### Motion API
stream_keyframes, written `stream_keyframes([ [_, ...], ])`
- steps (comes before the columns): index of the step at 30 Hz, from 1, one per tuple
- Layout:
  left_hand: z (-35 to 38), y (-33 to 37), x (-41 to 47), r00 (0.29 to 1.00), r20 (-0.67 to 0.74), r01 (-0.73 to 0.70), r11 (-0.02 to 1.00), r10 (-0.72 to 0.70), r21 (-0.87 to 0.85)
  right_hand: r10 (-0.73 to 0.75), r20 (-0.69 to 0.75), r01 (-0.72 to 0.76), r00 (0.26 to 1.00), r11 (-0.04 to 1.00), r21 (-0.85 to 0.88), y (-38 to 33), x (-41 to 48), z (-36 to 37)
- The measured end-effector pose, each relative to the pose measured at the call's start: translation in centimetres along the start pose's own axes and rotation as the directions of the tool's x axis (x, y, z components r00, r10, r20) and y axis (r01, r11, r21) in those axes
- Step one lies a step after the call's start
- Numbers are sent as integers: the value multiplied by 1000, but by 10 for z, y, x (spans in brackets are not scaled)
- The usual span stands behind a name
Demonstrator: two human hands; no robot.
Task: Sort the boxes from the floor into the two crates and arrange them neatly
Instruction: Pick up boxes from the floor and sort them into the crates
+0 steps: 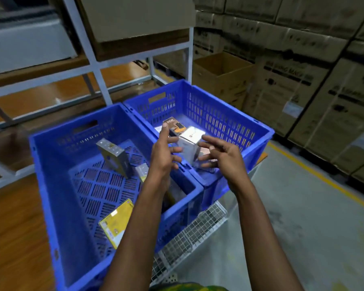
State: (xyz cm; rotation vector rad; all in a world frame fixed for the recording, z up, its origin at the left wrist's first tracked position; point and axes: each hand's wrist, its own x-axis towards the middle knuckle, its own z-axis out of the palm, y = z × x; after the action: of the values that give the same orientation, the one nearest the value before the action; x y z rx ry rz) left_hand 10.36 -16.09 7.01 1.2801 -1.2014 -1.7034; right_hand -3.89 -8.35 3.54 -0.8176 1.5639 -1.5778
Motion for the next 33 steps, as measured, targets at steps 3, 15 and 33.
stream_keyframes([
  [3,-4,-2,-11,999,29,-39,999,38,26,-38,-73,42,997,998,52,-2,-4,-8],
  [15,-2,-58,-86,981,83,-169,981,177,-96,20,-206,-1,978,996,90,29,-67,-40],
  [33,-7,-191,-213,850,513,-30,963,-117,268,246,-528,-199,813,969,145,115,-326,-54],
])
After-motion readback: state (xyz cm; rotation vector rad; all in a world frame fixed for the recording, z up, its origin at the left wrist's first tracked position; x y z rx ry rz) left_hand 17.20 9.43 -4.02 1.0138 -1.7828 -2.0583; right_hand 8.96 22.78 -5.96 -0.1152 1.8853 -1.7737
